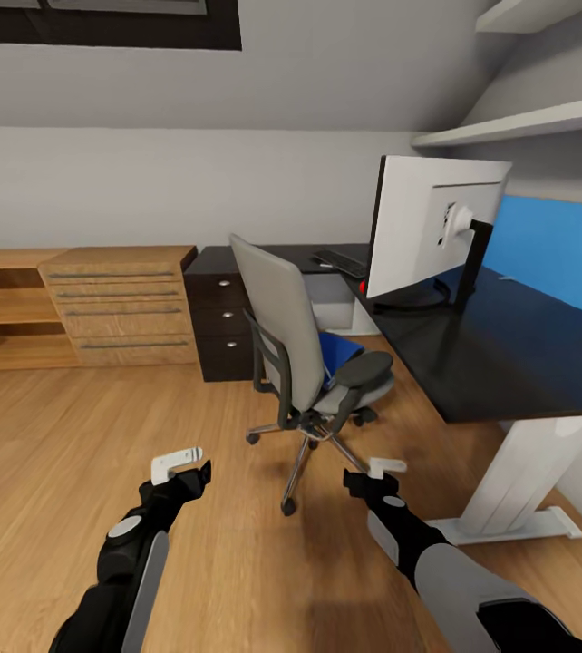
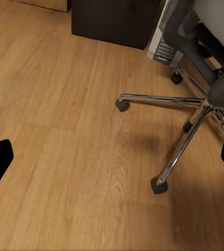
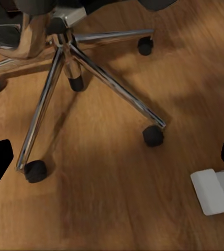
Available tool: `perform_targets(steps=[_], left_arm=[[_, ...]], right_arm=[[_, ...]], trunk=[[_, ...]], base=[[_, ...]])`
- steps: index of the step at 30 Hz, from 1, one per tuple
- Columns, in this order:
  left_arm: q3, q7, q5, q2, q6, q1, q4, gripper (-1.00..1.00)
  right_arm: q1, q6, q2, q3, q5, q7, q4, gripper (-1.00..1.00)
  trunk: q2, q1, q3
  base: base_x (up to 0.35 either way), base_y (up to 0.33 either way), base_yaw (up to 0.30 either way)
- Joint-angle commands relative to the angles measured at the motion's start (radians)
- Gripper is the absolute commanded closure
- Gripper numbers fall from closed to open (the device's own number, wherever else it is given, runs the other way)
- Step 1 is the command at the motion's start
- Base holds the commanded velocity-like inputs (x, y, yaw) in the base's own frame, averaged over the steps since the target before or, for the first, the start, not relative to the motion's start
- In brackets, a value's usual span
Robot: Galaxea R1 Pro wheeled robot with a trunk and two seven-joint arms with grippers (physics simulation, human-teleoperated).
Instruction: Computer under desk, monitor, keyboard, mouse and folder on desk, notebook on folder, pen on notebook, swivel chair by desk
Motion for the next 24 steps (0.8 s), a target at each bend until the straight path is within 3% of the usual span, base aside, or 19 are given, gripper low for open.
perform_targets(steps=[1, 3, 11, 24], left_arm=[[-0.005, 0.005, 0.008, 0.0, 0.004, 0.009, -0.014, -1.0], [-0.033, 0.008, 0.006, 0.001, 0.001, 0.038, -0.05, -1.0], [-0.045, 0.01, 0.006, 0.001, 0.007, 0.048, -0.06, -1.0], [-0.045, 0.01, 0.006, 0.001, 0.007, 0.049, -0.059, -1.0]], right_arm=[[-0.001, -0.005, -0.001, 0.001, -0.01, -0.004, 0.0, -1.0], [-0.001, -0.026, -0.008, -0.021, -0.009, -0.003, -0.007, -1.0], [-0.001, -0.118, -0.034, -0.031, -0.007, -0.005, -0.012, -1.0], [-0.001, -0.127, -0.051, -0.029, -0.006, -0.005, -0.037, -1.0]], trunk=[[-0.008, 0.004, -0.004], [-0.022, 0.011, -0.01], [-0.078, 0.042, -0.035], [-0.169, 0.092, -0.076]], base=[[0.0, 0.0, 0.0], [0.0, 0.0, 0.0], [0.0, 0.0, 0.0], [0.0, 0.0, 0.0]])
